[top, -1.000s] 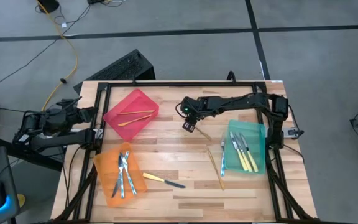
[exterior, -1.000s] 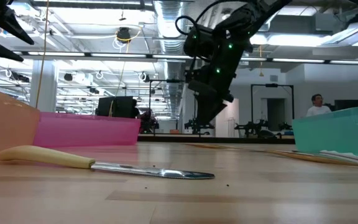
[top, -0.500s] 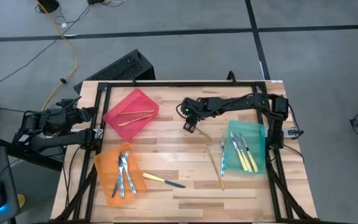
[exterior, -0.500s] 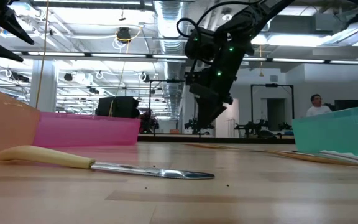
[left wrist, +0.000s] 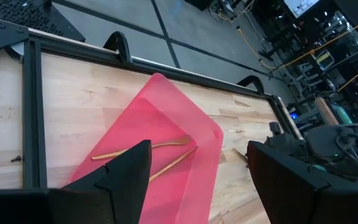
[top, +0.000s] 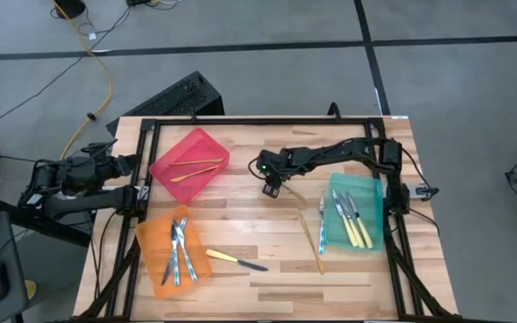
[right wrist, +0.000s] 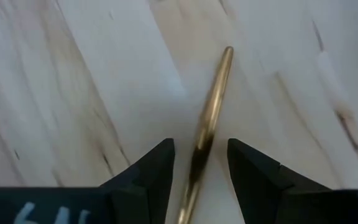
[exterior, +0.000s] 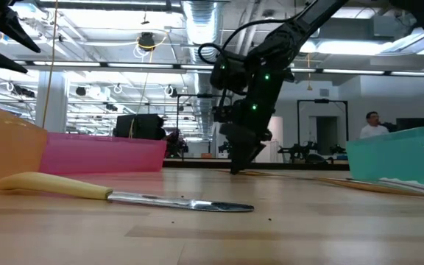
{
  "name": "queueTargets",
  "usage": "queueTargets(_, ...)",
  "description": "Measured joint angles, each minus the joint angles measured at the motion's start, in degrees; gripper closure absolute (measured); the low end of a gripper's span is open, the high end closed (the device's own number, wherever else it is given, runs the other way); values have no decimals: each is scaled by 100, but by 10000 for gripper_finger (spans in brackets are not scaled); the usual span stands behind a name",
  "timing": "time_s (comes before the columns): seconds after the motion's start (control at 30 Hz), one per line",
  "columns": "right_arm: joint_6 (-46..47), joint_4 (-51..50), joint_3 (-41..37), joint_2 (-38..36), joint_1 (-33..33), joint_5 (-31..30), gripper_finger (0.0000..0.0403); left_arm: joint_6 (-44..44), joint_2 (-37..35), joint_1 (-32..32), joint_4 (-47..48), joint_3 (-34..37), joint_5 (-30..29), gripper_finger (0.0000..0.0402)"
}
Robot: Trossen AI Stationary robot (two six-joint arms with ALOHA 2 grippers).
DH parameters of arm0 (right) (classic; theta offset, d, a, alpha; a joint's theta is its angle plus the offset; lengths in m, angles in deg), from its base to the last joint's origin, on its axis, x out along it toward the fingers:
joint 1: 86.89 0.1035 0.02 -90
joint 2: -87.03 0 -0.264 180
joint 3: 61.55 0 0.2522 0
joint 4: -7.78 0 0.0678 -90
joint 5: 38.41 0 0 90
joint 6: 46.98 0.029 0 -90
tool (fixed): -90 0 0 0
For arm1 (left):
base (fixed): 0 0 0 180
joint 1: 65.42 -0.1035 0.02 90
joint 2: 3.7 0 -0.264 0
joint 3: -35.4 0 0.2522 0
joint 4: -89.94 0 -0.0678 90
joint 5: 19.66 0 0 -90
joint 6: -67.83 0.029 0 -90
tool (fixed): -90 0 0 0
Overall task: Sort silverware by color (type)
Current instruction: Put the top gold knife into the red bin
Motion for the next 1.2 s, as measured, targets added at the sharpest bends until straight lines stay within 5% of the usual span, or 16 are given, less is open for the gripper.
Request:
queueTargets(0.2,41,-352,13,71,-123,270,254,0,0,2,1,0,1,155)
queueTargets(0.5,346,-458,9,145,-116,276,388,39,0,0,2,0,39,155)
queueTargets(1.2,727,539,242,80,182,387,396,144,0,1,2,0,42,155)
